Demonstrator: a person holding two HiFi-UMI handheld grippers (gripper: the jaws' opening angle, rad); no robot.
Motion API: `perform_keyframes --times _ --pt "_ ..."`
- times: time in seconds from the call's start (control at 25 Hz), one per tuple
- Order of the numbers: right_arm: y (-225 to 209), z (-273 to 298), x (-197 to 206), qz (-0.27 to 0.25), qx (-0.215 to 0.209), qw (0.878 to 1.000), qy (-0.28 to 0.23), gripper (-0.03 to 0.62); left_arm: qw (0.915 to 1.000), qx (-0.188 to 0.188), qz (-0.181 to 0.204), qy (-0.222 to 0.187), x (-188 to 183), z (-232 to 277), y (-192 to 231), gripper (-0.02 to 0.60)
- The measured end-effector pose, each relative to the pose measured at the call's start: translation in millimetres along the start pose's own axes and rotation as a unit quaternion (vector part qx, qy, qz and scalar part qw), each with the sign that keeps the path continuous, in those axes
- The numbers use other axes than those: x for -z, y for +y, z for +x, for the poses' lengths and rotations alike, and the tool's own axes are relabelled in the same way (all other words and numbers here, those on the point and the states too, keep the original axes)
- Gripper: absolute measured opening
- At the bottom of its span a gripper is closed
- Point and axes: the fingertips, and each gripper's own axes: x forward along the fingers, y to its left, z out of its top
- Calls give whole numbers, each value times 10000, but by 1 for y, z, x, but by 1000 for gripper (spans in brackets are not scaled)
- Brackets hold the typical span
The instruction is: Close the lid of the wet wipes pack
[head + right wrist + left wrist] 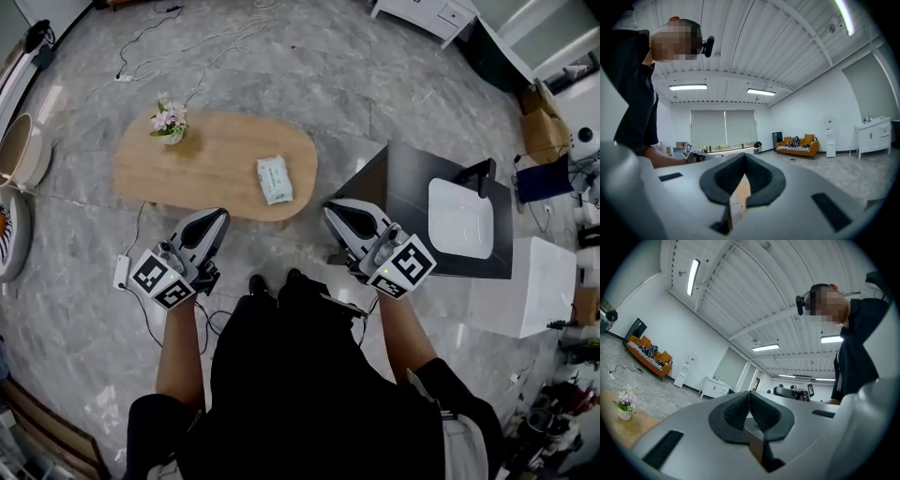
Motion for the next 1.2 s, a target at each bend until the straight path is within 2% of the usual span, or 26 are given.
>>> perform_keyframes --times 0.28,0.52,0.72,0.92,1.2 --pt "47 -33 20 180 -464 9988 -42 11 9997 -244 21 73 32 -30 -62 17" --pt "86 -96 35 179 -735 9971 -31 11 9990 -433 81 122 57 -38 -131 17" --pt "112 -155 53 415 -677 9967 -181 11 9986 -346 117 387 93 -42 -199 17" --pt "129 -187 63 501 -467 9976 -91 11 9985 -298 -35 449 115 -51 -237 17" --pt "164 -204 34 637 -1059 9912 -480 10 9997 39 151 204 97 -43 -262 17"
